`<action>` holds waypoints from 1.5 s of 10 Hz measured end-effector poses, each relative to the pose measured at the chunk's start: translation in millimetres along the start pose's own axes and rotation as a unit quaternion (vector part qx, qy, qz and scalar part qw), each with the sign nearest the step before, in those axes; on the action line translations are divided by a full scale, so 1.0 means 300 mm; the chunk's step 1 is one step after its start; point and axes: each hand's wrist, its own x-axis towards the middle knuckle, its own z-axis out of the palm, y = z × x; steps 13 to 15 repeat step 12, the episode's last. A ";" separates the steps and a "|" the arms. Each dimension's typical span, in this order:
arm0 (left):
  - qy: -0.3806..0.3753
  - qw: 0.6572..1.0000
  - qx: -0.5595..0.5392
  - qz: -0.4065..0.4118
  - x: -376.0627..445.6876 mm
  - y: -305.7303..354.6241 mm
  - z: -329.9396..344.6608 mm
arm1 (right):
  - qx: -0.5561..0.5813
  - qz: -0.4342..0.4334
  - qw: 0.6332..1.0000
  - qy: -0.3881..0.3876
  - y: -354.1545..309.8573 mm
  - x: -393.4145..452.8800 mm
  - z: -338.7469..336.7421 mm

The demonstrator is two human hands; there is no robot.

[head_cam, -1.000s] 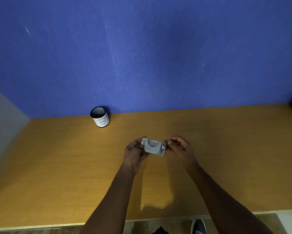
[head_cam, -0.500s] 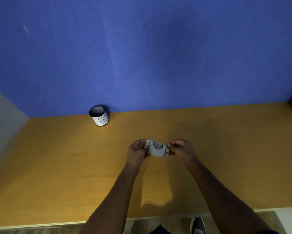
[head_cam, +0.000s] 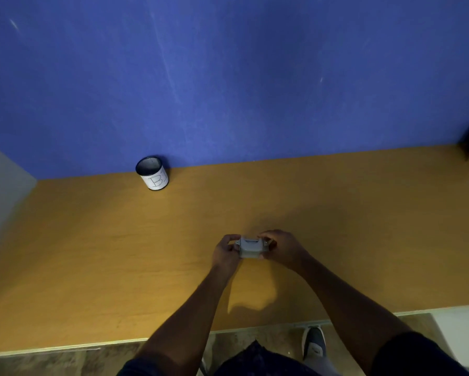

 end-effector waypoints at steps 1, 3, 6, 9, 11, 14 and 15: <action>-0.016 0.997 0.071 0.026 0.008 -0.011 -0.007 | -0.019 0.002 1.000 -0.004 0.001 0.001 0.010; -0.021 0.967 0.233 0.100 -0.004 -0.019 -0.036 | -0.058 -0.006 0.998 -0.020 -0.008 0.019 0.020; -0.004 0.938 0.317 0.139 0.001 -0.043 -0.049 | -0.146 -0.006 0.988 -0.043 -0.028 0.038 0.054; -0.002 0.921 0.357 0.158 0.015 -0.059 -0.050 | -0.164 0.006 0.986 -0.023 -0.014 0.025 0.091; -0.010 0.913 0.373 0.164 0.008 -0.063 -0.056 | -0.180 0.007 0.983 -0.032 -0.009 0.014 0.088; -0.005 0.898 0.401 0.183 0.001 -0.079 -0.080 | -0.178 -0.002 0.983 -0.033 0.012 0.002 0.068; -0.005 0.898 0.401 0.183 0.001 -0.079 -0.080 | -0.178 -0.002 0.983 -0.033 0.012 0.002 0.068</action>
